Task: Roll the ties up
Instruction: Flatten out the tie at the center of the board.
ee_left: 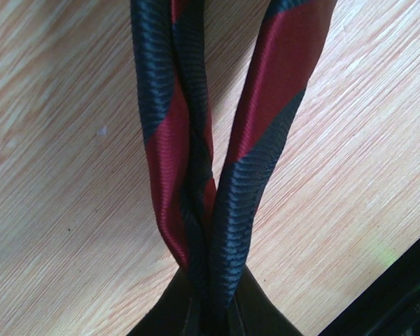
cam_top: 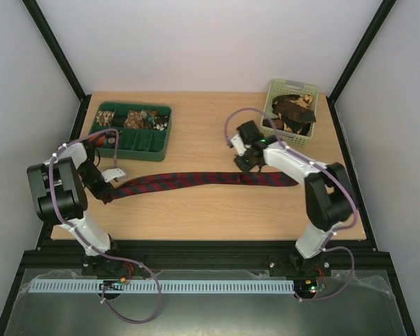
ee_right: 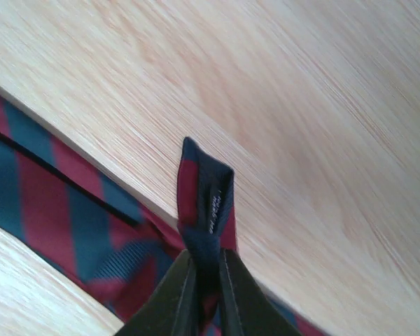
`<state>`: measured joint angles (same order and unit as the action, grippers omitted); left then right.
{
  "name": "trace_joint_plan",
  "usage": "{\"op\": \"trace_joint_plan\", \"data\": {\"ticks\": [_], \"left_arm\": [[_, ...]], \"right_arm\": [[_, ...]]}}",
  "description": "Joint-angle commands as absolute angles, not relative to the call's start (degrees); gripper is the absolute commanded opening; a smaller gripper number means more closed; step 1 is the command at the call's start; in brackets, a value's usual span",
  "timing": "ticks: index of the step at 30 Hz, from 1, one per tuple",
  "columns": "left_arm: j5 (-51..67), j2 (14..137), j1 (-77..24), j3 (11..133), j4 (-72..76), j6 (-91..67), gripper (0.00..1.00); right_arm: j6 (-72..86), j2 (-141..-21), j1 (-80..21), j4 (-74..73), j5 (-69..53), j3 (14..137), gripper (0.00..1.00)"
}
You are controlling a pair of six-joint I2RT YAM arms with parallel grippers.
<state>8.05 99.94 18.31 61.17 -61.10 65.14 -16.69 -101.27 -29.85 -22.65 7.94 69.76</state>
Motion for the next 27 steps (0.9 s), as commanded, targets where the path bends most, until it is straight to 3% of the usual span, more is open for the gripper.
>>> {"op": "trace_joint_plan", "data": {"ticks": [1,5,8,9,13,17,22,27], "left_arm": [[8.68,101.89,18.59,62.80,-62.46,65.29,0.04],[10.44,103.70,18.77,66.18,-63.27,62.19,0.21],[11.00,104.46,20.10,68.74,-62.36,59.45,0.39],[11.65,104.68,20.96,69.89,-62.32,59.09,0.42],[16.21,102.33,25.51,73.56,-61.62,60.63,0.73],[18.26,94.61,24.90,67.75,-58.69,67.31,0.99],[16.64,85.77,17.36,54.11,-48.82,70.27,0.99],[19.23,83.65,13.80,52.65,-47.43,70.57,0.98]], "right_arm": [[-14.44,-94.26,-21.80,-25.37,2.51,61.95,0.13],[-14.52,-91.45,-14.53,-26.03,1.41,57.74,0.32],[-16.21,-89.98,-9.44,-27.17,1.41,56.02,0.58],[-16.93,-89.38,-7.89,-27.64,1.45,55.68,0.62],[-18.59,-88.15,-3.59,-29.28,1.06,55.84,0.72],[-19.28,-89.46,-3.08,-32.57,-6.18,57.33,0.72],[-16.81,-94.87,-3.08,-34.30,-10.63,59.17,0.64],[-17.16,-98.38,-3.08,-32.50,-7.44,57.08,0.59]]}}
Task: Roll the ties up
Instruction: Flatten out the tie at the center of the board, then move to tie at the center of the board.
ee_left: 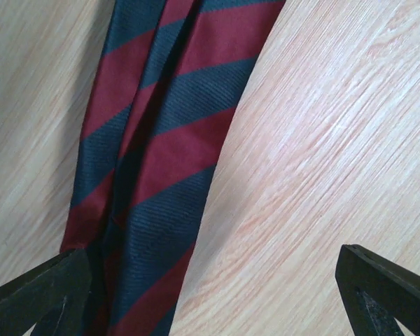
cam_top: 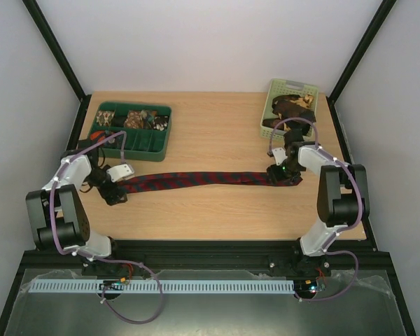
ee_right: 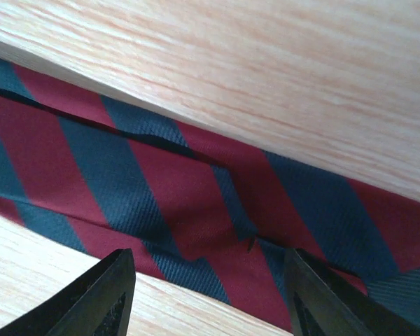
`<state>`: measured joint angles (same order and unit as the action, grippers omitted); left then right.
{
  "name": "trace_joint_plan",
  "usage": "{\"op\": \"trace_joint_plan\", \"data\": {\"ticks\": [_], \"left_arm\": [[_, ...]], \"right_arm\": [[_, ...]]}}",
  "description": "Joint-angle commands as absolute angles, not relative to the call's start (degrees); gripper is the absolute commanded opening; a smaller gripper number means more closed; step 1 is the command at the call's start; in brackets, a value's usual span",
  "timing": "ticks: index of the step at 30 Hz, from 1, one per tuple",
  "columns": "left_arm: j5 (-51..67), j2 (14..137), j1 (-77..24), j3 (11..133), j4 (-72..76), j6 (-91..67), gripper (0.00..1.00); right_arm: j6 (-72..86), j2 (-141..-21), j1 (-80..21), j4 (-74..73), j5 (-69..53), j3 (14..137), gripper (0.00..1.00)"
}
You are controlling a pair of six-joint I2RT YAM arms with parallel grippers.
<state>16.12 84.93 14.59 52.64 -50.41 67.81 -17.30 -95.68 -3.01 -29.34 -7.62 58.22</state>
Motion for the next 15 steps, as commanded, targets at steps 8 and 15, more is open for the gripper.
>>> {"op": "trace_joint_plan", "data": {"ticks": [8,15], "left_arm": [[19.16,83.56,9.66,53.51,-50.66,72.82,0.93],[21.42,80.99,0.89,51.60,-50.16,68.63,0.90]], "right_arm": [[-23.89,-97.53,0.73,-31.92,-1.06,51.99,0.48],[-42.14,-94.00,11.81,-27.99,7.38,47.39,0.47]]}}
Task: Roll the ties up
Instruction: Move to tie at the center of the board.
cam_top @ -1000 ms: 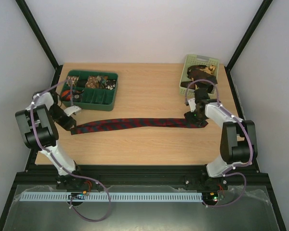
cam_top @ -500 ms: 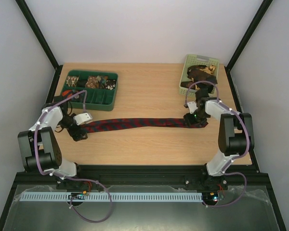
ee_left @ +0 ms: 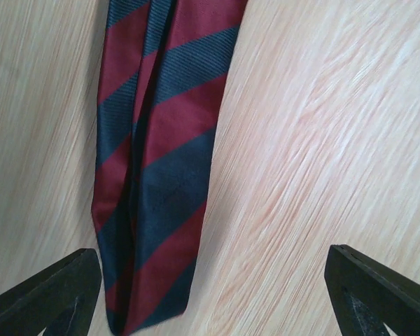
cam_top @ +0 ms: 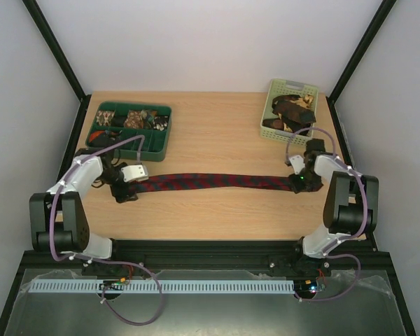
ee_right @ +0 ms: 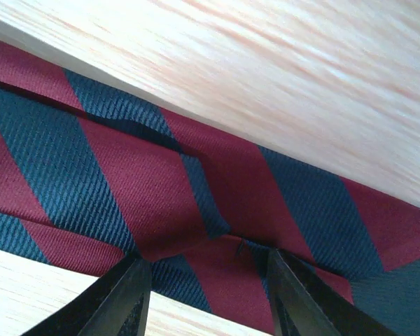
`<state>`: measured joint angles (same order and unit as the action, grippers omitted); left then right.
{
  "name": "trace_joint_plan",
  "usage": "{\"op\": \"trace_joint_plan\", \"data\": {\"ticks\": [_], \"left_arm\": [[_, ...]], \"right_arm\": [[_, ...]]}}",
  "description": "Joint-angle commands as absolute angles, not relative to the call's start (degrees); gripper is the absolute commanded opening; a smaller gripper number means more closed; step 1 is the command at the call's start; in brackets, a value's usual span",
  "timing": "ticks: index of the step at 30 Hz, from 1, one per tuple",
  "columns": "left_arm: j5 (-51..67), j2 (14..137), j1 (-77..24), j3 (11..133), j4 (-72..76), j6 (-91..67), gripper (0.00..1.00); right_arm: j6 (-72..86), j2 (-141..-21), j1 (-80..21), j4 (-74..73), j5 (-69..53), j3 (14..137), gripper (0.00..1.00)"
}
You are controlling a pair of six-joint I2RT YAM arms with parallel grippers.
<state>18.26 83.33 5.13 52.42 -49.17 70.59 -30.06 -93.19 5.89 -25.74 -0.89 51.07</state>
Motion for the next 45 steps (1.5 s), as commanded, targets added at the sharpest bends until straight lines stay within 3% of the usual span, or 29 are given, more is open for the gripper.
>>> {"op": "trace_joint_plan", "data": {"ticks": [1,3,9,15,26,33,37,45], "left_arm": [[21.73,80.61,-0.58,51.20,-49.24,67.41,0.90],[21.81,80.10,-4.53,50.25,-46.60,64.88,0.90],[21.26,81.76,-10.12,49.97,-40.38,61.59,0.94],[19.42,83.91,-10.99,48.44,-37.79,68.78,0.86],[13.34,85.56,-11.78,42.13,-24.35,72.68,0.68],[13.53,83.77,-11.78,39.85,-19.73,72.90,0.42],[15.72,83.58,-11.35,41.52,-21.46,71.61,0.21],[22.49,87.45,-4.19,49.69,-27.37,66.96,0.15]], "right_arm": [[-44.04,-94.14,13.08,-27.69,7.72,48.30,0.47],[-46.40,-93.94,14.62,-27.85,6.94,50.76,0.49],[-53.49,-86.66,13.88,-35.39,-10.10,56.66,0.79],[-51.31,-82.90,3.76,-37.79,-22.00,57.71,0.93],[-39.43,-93.91,-12.61,-36.40,-30.98,63.56,0.84],[-33.07,-102.16,-17.29,-36.54,-37.01,71.38,0.77],[-32.73,-105.80,-20.25,-36.05,-36.91,74.51,0.77],[-36.25,-110.32,-21.80,-37.15,-36.79,77.74,0.77]]}}
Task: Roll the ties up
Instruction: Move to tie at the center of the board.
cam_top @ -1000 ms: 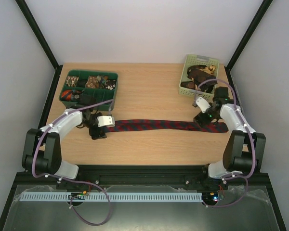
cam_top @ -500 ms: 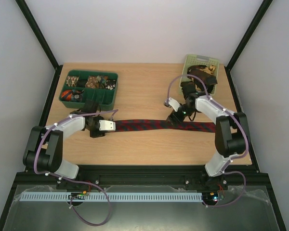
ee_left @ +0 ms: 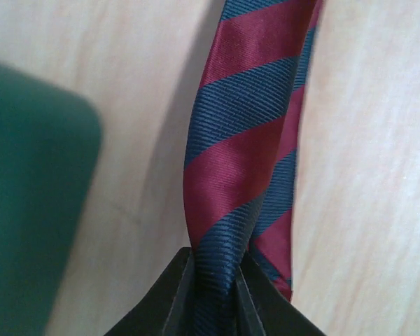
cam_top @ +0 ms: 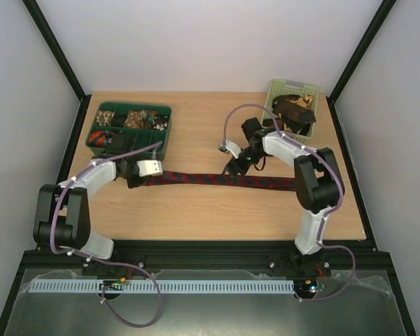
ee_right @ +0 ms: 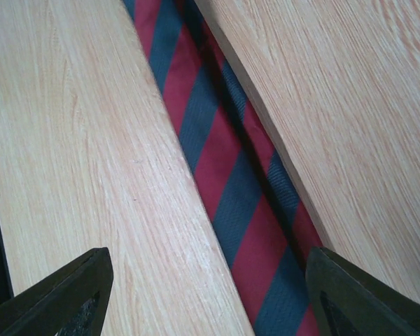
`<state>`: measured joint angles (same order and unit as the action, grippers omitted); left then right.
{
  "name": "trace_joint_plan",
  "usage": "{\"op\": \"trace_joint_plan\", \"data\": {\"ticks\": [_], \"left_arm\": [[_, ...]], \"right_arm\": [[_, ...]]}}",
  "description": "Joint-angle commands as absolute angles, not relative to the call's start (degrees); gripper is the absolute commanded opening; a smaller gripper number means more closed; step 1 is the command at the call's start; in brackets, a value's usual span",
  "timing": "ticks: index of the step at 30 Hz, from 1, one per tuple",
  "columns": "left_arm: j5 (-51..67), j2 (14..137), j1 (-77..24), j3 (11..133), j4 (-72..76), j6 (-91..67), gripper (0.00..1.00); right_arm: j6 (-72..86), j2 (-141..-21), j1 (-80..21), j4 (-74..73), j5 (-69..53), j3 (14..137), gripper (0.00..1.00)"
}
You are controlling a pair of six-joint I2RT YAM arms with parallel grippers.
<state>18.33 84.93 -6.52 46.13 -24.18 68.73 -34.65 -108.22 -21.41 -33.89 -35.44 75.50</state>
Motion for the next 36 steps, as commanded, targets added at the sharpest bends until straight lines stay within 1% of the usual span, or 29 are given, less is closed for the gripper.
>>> {"op": "trace_joint_plan", "data": {"ticks": [1,5,6,8,9,10,14,17,18,19,20,25,29,33,36], "left_arm": [[22.36,88.51,-3.94,50.09,-27.72,66.98,0.16],[20.81,92.87,-3.87,50.91,-27.63,65.52,0.22],[20.59,93.46,-3.80,50.99,-27.45,65.37,0.25],[20.79,93.53,-3.55,50.71,-27.59,66.35,0.39],[20.69,93.10,-3.44,50.36,-27.60,67.02,0.48],[20.52,92.80,-3.35,50.10,-27.66,67.51,0.54],[21.48,91.01,-1.82,50.35,-29.28,68.47,0.68],[24.00,89.54,0.17,51.56,-30.30,67.62,0.75],[24.68,89.15,1.03,52.10,-30.68,67.21,0.76],[25.25,88.60,1.58,52.73,-31.08,66.83,0.77],[25.78,87.99,1.88,53.22,-31.37,66.42,0.78],[28.15,83.40,2.11,53.42,-31.48,65.64,0.79],[28.95,80.47,1.04,52.91,-32.72,65.82,0.79],[28.63,79.32,-1.58,52.53,-34.62,64.51,0.79],[28.72,78.34,-4.09,52.39,-34.51,61.56,0.80]], "right_arm": [[-36.59,-111.01,-22.10,-37.22,-36.67,78.06,0.76],[-38.12,-113.22,-24.60,-36.40,-33.76,78.71,0.75],[-38.33,-113.60,-25.29,-35.88,-32.82,78.68,0.74],[-39.38,-114.21,-26.38,-35.41,-31.35,78.65,0.74],[-39.72,-114.52,-26.96,-35.16,-30.48,78.51,0.74],[-39.91,-114.76,-27.18,-34.87,-29.71,78.42,0.73],[-41.29,-115.52,-27.59,-33.96,-25.58,77.30,0.70],[-44.11,-115.18,-27.89,-33.92,-22.03,74.74,0.64],[-45.27,-114.63,-27.94,-33.82,-20.78,73.27,0.60],[-46.21,-113.81,-27.95,-33.43,-18.78,71.72,0.53],[-47.11,-113.03,-27.95,-33.02,-17.10,69.94,0.49],[-51.98,-107.41,-26.93,-31.57,-10.98,59.85,0.37],[-55.12,-103.08,-23.21,-32.56,-10.10,55.12,0.33],[-61.07,-99.20,-16.48,-33.26,-7.67,50.39,0.33],[-63.99,-98.93,-11.38,-34.26,-5.90,49.92,0.33]]}}
